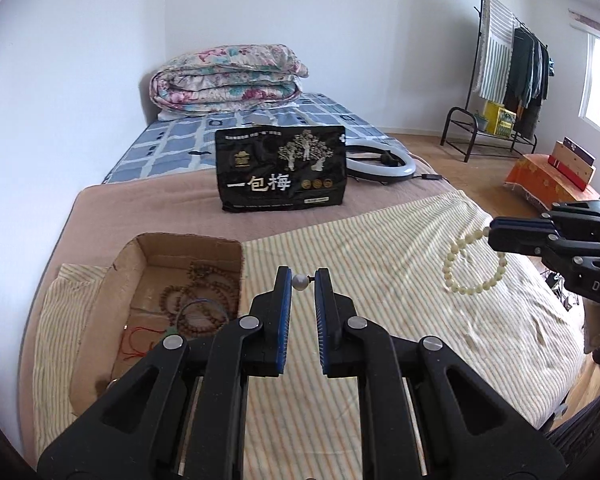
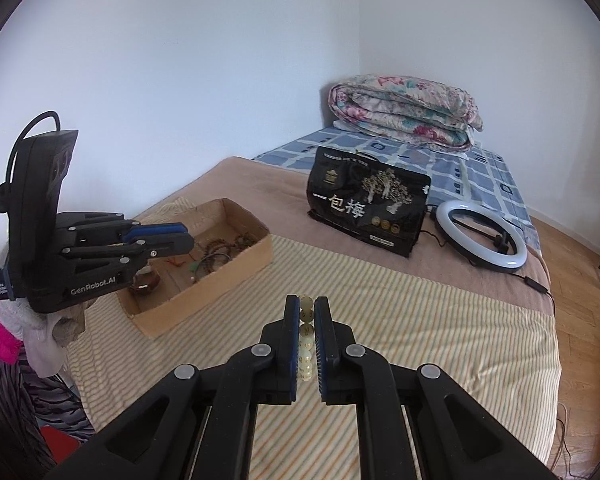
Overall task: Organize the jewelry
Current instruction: 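Carry the pearl bead with the left tool while the right tool carries the cream bracelet to the box, then open the left tool over the box while the right tool releases the cream bracelet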
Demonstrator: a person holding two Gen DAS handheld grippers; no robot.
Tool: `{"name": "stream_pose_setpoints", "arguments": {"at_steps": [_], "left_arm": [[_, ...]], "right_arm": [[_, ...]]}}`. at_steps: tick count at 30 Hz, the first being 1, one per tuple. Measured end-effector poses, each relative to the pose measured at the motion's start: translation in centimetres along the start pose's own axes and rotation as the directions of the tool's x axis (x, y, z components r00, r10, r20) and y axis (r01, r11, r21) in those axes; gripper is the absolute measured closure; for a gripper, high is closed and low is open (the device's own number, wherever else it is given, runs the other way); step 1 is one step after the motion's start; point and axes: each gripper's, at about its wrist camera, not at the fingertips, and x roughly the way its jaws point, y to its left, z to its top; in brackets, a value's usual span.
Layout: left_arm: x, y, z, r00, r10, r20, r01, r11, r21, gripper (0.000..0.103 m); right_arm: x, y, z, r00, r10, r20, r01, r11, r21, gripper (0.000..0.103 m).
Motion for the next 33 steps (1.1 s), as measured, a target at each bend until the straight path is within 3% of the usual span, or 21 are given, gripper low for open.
{"name": "stream_pose_setpoints", "arguments": {"at_steps": [15, 23, 33], "left_arm": [[-0.4, 10.2, -0.1, 0.996, 0.093, 0.003, -0.091, 0.988, -0.127, 0.093], [0.7, 12.2, -0.5, 0.993, 0.119, -0.012, -0.12, 0.985, -0.123, 0.093], [2.7, 13.3, -0.7, 0.992, 0.122, -0.037, -0.126, 0.986, -0.111, 0.093]], "right_arm": [[5.0, 8.2, 2.5, 0.99, 0.141, 0.011, -0.141, 0.99, -0.024, 0.098], [8.1, 11.4, 3.3, 0.978, 0.209, 0.003, -0.209, 0.978, -0.018, 0.098], [11.7, 15.0, 3.4, 0.975, 0.214, -0.054, -0.217, 0.975, -0.048, 0.098]]}}
